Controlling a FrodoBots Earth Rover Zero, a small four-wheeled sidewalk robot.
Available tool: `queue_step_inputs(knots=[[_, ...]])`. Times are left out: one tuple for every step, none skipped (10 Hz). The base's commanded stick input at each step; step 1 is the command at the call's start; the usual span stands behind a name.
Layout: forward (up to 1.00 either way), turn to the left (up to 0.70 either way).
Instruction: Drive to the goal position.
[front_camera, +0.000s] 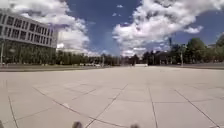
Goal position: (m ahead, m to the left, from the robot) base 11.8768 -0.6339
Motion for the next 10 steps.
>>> queue_step_inputs(knots=[[0.06, 0.0], [0.06, 0.0], [0.06, 0.0], [0.06, 0.0], [0.06, 0.0], [0.06, 0.0], [0.05, 0.0], [0.06, 0.0], [0.06, 0.0], [0.06, 0.0]])
